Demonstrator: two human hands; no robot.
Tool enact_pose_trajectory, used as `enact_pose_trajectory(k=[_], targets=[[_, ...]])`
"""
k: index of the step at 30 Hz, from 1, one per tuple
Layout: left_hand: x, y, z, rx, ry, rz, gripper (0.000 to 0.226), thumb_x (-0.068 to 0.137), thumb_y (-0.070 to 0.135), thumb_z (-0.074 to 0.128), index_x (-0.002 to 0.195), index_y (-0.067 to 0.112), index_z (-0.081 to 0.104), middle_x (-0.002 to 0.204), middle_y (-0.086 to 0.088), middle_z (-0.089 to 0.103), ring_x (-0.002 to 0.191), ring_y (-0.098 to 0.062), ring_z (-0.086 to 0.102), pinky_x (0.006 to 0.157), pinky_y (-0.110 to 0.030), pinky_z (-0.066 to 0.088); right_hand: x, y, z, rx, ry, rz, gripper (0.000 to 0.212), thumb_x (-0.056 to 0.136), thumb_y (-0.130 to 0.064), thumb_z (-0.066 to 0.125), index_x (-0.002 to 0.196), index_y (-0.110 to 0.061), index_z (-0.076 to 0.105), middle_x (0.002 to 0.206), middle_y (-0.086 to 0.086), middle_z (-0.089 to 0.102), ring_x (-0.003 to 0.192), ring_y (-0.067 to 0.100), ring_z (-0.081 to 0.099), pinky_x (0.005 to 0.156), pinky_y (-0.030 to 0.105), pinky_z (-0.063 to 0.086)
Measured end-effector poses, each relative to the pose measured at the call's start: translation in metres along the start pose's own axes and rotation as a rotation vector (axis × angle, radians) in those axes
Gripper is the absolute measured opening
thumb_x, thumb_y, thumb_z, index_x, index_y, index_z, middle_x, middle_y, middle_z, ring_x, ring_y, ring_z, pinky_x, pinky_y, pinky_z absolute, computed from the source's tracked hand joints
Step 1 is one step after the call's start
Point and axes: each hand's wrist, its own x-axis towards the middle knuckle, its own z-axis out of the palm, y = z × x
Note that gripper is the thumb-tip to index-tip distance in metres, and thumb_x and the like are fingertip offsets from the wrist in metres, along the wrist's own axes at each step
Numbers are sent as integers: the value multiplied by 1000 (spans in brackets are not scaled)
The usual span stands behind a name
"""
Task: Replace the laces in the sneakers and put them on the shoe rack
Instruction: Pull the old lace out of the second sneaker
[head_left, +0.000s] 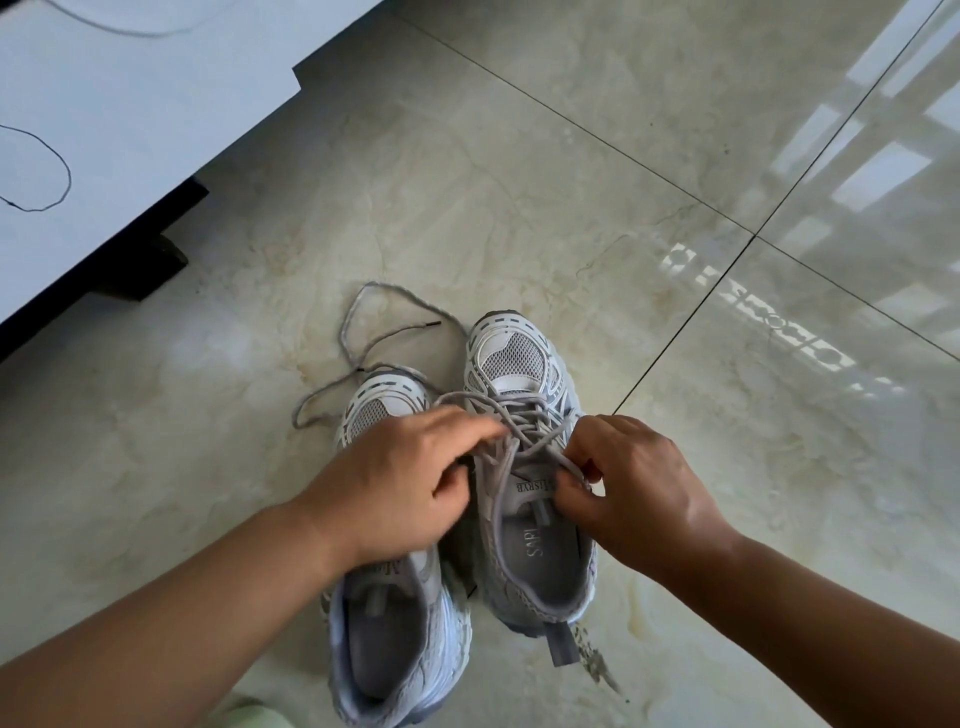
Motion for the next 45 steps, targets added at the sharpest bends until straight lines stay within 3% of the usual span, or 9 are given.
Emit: enact_pose_trajectory(k=[4,9,15,18,20,25,32,40,45], targets=[[-2,7,7,-68,73,52,28,83,26,52,97,12,71,85,6,62,73,-3,56,69,-11,44,0,-2,0,9,-20,1,12,70,-26,53,65,-16,49,59,-3,47,54,19,45,48,18,28],[1,-6,1,7,268,-27,27,75,43,64,66,20,73,58,10,60,53,-6,53,57,-22,43,-1,-3,-1,16,-15,7,13,68,-25,54,63,-14,51,57,-2,49,53,19,45,48,17,28],[-3,-2,2,28,225,-136,46,76,61,52,92,23,74,93,10,59,59,-2,49,56,-23,48,-9,-5,0,13,-3,-24,20,71,-36,51,61,-19,50,52,-7,49,46,14,48,42,23,36],[-5,13,8,44,160,-134,54,71,70,50,95,26,70,88,13,63,67,-6,62,58,-23,51,-11,-2,-1,114,71,-27,29,82,-43,48,62,-23,47,53,-11,43,47,4,42,45,16,33],[-5,20,13,87,114,-158,55,66,73,50,95,28,66,81,13,64,68,-11,64,56,-25,51,-6,1,-2,135,108,-19,32,88,-40,43,69,-17,56,62,-7,49,58,11,48,53,22,38],[-4,25,22,43,105,-216,36,71,47,66,95,21,63,63,16,40,60,-13,53,55,-20,34,6,2,-3,89,29,32,29,90,-34,39,89,-20,65,90,-3,61,85,22,53,76,37,43],[-6,27,25,-25,113,-217,31,71,42,58,91,20,64,64,15,41,55,-9,45,52,-19,35,13,-6,-11,260,-138,239,19,84,-28,64,67,-30,56,52,-11,51,50,-1,50,48,12,37],[-8,29,26,-50,138,-201,26,70,32,64,91,17,66,68,7,61,52,-4,49,50,-10,38,30,-19,-11,130,-241,279,19,77,-32,68,65,-18,64,66,-1,61,62,12,53,51,23,38],[-8,29,28,7,164,-226,23,71,28,52,88,18,62,71,3,64,56,-16,60,47,-27,51,32,-5,-13,99,-320,116,13,81,-22,61,71,-13,59,61,-2,54,55,7,43,53,25,35]])
